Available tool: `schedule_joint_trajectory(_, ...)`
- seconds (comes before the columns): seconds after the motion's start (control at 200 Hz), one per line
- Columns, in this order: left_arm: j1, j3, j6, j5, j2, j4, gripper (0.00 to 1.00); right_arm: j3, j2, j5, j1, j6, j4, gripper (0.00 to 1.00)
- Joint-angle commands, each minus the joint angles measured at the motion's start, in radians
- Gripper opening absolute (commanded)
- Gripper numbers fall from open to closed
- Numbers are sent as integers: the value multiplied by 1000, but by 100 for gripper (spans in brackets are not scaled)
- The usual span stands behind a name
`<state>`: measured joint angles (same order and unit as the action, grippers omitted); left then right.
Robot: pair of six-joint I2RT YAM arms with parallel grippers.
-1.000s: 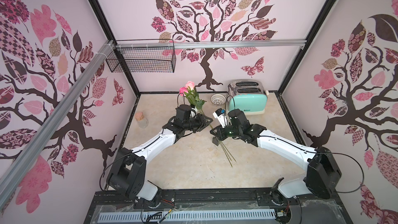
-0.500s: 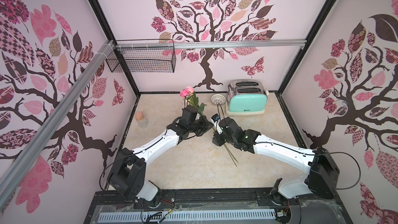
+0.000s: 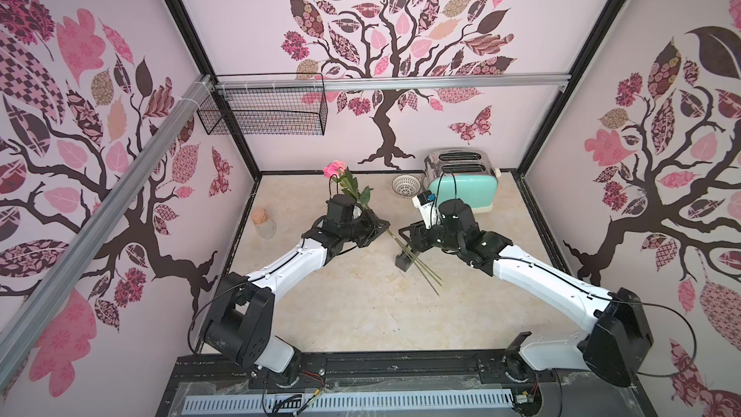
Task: Wrap bouquets with tape
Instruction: Wrap the tape around the bouquet.
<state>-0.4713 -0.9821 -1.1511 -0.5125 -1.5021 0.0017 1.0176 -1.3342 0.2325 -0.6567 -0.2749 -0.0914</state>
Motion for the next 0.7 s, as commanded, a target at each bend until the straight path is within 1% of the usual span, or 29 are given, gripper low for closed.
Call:
schedule_joint_trajectory(0.0, -1, 16, 40, -65, 30, 72, 0, -6, 16, 161, 3, -72, 69, 48)
schedule_joint_trajectory(0.09, -1, 26, 30, -85, 32, 102, 0, -5, -5, 188, 12, -99, 89, 43)
schedule_joint_trajectory(0.25, -1, 30, 30, -101, 47, 124, 0, 17, -54, 176, 20, -109, 48, 37)
schedule_joint_trajectory(0.45, -1, 31, 30, -121, 60, 152, 0, 14, -71, 176, 26, -115, 37, 37)
schedule_joint_trajectory(0.555, -1, 32, 39, -126, 60, 153, 0, 6, -74, 254, 36, -141, 68, 32)
schedule_joint_trajectory(0.695, -1, 31, 48, -130, 52, 153, 0, -17, -72, 379, 59, -222, 158, 24)
